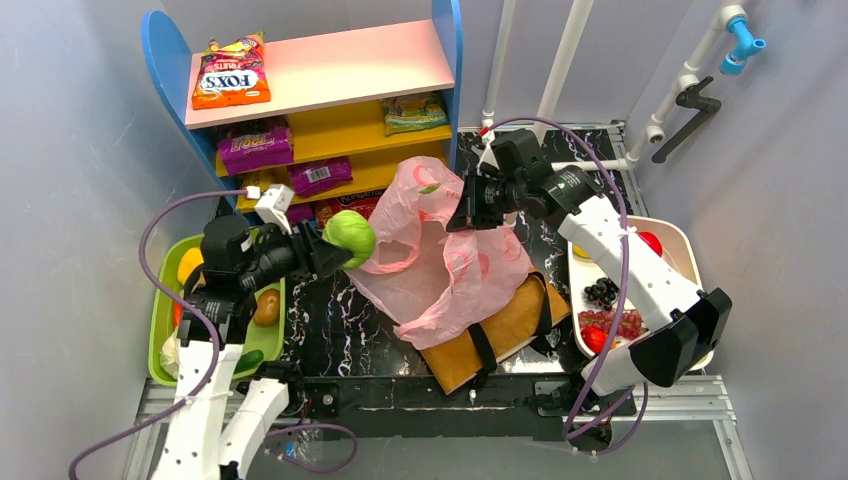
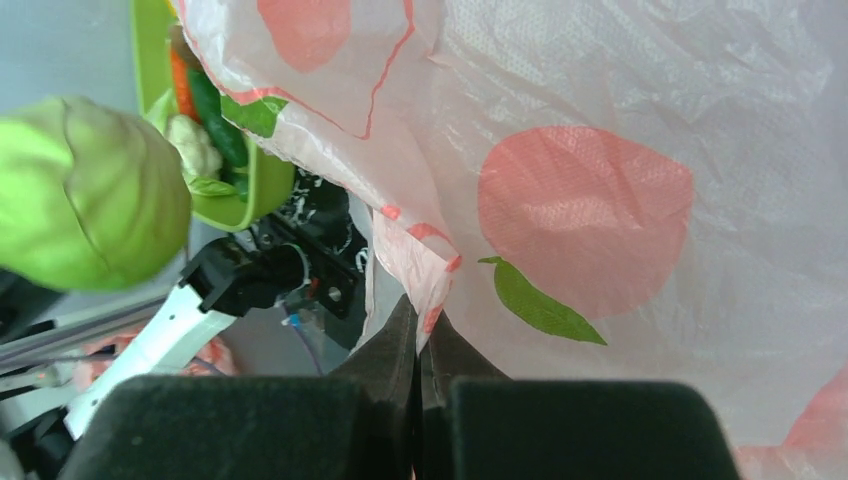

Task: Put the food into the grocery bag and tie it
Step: Place the fake vegetable into the grocery bag.

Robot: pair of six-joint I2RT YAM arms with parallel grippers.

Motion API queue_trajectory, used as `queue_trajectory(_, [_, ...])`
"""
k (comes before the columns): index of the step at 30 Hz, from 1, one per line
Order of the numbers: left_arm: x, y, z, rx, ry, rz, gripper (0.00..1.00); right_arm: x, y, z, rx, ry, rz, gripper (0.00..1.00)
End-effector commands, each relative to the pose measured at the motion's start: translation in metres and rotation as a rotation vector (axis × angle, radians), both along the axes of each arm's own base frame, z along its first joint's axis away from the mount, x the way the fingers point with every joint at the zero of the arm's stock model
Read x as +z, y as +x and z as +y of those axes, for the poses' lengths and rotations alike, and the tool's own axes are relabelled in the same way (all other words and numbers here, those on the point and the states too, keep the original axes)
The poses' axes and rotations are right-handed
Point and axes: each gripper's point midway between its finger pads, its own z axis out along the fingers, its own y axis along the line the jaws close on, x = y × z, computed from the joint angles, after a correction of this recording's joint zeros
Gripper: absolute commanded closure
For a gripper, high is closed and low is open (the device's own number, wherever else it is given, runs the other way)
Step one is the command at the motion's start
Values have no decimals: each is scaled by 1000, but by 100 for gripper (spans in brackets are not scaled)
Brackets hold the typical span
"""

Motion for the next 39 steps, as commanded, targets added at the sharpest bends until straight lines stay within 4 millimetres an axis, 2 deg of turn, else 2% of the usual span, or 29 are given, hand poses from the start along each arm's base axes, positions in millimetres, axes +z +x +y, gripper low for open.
queue_trajectory(1, [25,-22,-31,-188,-7,-62,100,25,-6,14,25,161,35,99])
queue_trajectory(4, [30,-31,-51,-280,-29,-68,100,30,-7,14,11,187,51,99])
queue_trajectory(11, [23,-36,-90,-389,18,-18,100,56,-18,23,12,371,105,99])
queue_trajectory(16, [40,-32,-112,-419,41,-1,100,79,-27,24,39,472,142,99])
queue_trajectory(19, [54,-31,-118,-422,87,-18,100,94,-33,21,58,536,158,99])
queue_trajectory(23, [69,-27,-114,-391,123,-18,100,102,-39,18,63,583,195,99])
queue_trajectory(24, [70,-26,-112,-382,134,-11,100,103,-45,18,88,626,235,99])
queue_trajectory(25, [72,-27,-111,-377,141,-7,100,115,-49,19,107,692,246,99])
queue_trajectory(26, [73,-27,-110,-375,148,-4,100,115,-53,20,121,737,280,99])
queue_trajectory(28, [72,-26,-110,-377,160,4,100,106,-58,19,118,759,315,99])
queue_trajectory(30, [64,-24,-111,-382,175,21,100,84,-52,15,62,704,318,99])
queue_trajectory(39, [5,-17,-133,-434,221,138,100,0,-34,13,-2,536,366,99])
